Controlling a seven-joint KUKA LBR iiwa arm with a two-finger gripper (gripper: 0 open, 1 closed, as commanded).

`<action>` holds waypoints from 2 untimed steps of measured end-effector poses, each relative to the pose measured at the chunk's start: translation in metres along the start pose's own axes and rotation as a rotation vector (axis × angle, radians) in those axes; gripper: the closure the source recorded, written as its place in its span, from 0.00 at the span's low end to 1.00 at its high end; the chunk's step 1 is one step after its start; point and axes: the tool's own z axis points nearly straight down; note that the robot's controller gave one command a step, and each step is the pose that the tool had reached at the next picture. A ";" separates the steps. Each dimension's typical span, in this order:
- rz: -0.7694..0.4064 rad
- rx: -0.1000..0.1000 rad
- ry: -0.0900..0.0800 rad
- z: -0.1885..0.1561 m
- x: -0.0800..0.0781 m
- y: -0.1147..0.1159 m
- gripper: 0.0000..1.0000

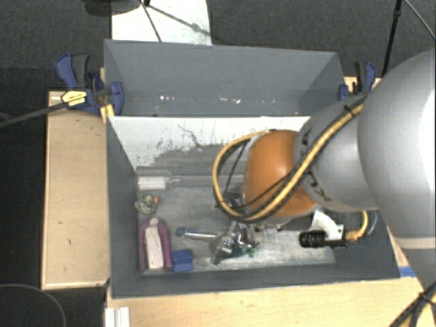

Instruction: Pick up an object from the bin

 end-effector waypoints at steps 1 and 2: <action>-0.321 0.002 -0.009 0.029 0.028 0.060 0.00; -0.916 -0.002 -0.010 0.030 -0.001 0.060 0.00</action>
Offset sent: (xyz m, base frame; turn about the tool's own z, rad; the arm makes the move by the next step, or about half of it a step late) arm -0.0037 0.0689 -0.0312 -0.3224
